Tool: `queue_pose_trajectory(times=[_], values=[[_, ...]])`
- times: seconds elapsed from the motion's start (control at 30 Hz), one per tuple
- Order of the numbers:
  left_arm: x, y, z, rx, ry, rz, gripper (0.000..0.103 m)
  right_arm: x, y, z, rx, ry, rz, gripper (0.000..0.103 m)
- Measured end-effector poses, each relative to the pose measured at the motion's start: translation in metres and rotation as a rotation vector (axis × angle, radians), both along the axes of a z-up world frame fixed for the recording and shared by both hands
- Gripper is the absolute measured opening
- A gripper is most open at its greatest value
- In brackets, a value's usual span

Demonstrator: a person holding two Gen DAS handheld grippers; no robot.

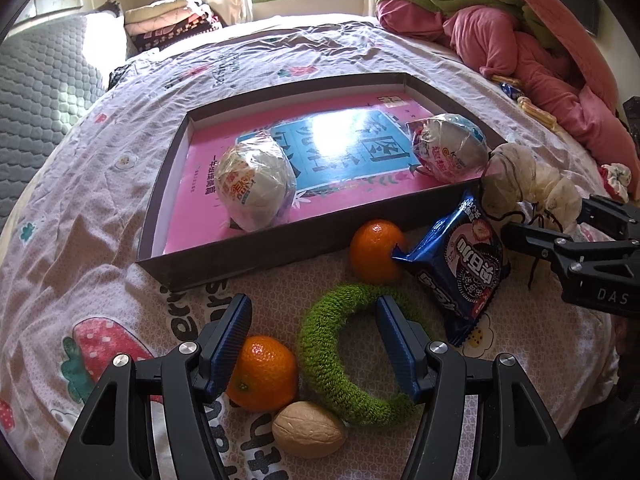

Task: Organize objects
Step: 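Grasp the beige mesh bag with the right tool, then grasp the green fuzzy ring with the left tool while the right tool holds the mesh bag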

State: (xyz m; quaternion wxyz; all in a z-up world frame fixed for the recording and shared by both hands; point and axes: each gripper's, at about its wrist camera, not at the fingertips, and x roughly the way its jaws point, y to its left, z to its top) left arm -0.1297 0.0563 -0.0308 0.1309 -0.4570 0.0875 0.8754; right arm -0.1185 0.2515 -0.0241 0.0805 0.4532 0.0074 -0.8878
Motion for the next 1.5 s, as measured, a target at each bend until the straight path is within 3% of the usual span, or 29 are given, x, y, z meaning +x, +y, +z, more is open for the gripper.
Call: queue_pose_trajectory(times=[0.1, 0.27, 0.43, 0.63, 0.97, 1.5], values=[[-0.001, 0.001, 0.000, 0.002, -0.003, -0.001, 0.066, -0.002, 0.004, -0.002, -0.053, -0.011, -0.002, 0.060], [-0.001, 0.003, 0.000, -0.005, -0.004, -0.014, 0.062, -0.001, 0.000, -0.002, -0.051, -0.010, 0.020, 0.043], [0.000, 0.008, 0.001, -0.005, -0.009, -0.036, 0.053, 0.001, -0.003, 0.001, -0.044, 0.003, 0.033, 0.035], [0.001, 0.014, 0.000, 0.024, -0.041, -0.070, 0.028, 0.001, 0.002, 0.003, -0.063, 0.007, 0.022, 0.034], [0.004, 0.010, 0.006, 0.045, -0.032, -0.063, 0.019, 0.004, 0.006, 0.009, -0.078, 0.027, 0.020, 0.031], [0.008, 0.001, 0.019, 0.118, -0.024, -0.055, 0.014, 0.008, 0.012, 0.018, -0.097, 0.056, 0.028, 0.029]])
